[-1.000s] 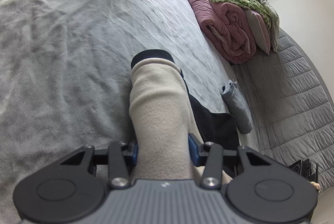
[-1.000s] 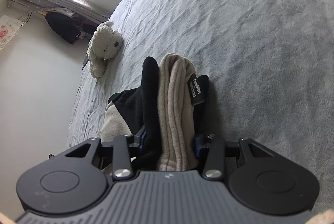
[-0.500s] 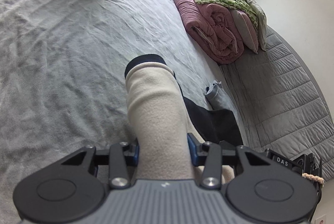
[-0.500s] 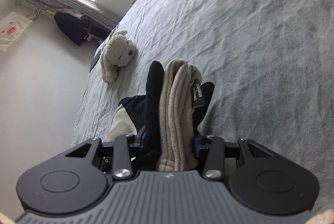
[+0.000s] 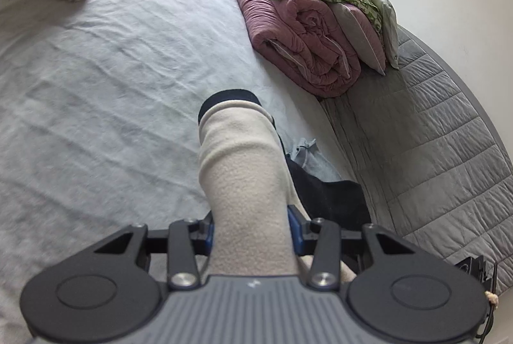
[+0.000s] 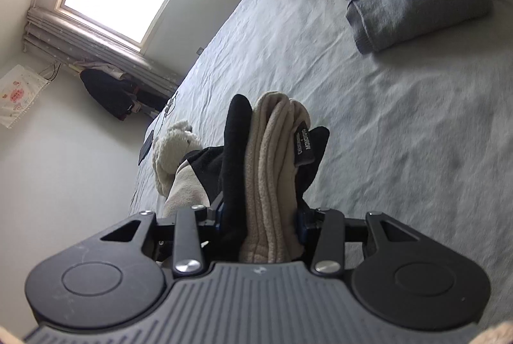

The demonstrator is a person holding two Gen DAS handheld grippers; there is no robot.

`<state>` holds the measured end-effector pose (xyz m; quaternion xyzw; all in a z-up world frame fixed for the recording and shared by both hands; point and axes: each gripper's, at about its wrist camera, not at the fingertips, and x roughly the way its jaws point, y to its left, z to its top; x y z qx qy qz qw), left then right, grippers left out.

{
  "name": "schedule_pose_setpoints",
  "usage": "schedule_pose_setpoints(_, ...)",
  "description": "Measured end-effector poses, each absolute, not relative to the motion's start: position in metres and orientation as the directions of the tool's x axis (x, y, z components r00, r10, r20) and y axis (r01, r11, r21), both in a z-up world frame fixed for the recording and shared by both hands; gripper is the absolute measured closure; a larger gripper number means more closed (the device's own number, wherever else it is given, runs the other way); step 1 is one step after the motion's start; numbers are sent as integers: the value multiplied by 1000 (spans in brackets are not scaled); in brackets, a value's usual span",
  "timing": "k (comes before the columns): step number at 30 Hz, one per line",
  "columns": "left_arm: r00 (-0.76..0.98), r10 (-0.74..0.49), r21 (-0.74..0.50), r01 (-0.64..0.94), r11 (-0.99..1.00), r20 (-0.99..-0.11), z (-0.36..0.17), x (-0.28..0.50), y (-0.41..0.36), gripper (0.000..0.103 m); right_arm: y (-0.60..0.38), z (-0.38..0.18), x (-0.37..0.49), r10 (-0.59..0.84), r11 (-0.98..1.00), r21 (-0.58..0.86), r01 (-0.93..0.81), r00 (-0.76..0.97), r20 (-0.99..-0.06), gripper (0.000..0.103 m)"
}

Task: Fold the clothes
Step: 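Lift the folded sweatshirt with both grippers and carry it toward the grey garment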

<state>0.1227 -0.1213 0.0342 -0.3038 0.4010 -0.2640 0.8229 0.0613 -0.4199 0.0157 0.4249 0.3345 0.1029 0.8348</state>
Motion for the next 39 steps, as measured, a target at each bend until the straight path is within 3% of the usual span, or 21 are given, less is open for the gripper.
schedule_pose_setpoints(16, 467, -803, -700, 427, 572, -371, 45, 254, -269, 61, -537, 37, 95, 201, 718, 695, 26, 949, -243, 59)
schedule_pose_setpoints(25, 391, -850, -680, 517, 520, -353, 31, 305, -342, 61, -579, 5, 101, 85, 736, 676, 40, 985, -152, 59)
schedule_pose_setpoints(32, 363, -860, -692, 515, 506, -359, -8, 330, -377, 60, -607, -28, 113, 52, 680, 729, 81, 986, -158, 59)
schedule_pose_setpoints(35, 397, -823, -687, 461, 562, -406, -38, 335, -385, 52, -619, -55, 122, 35, 642, 756, 130, 979, -199, 58)
schedule_pose_setpoints(39, 437, -840, -749, 424, 509, -322, -61, 329, -377, 47, -627, -68, 120, 34, 602, 787, 136, 980, -195, 52)
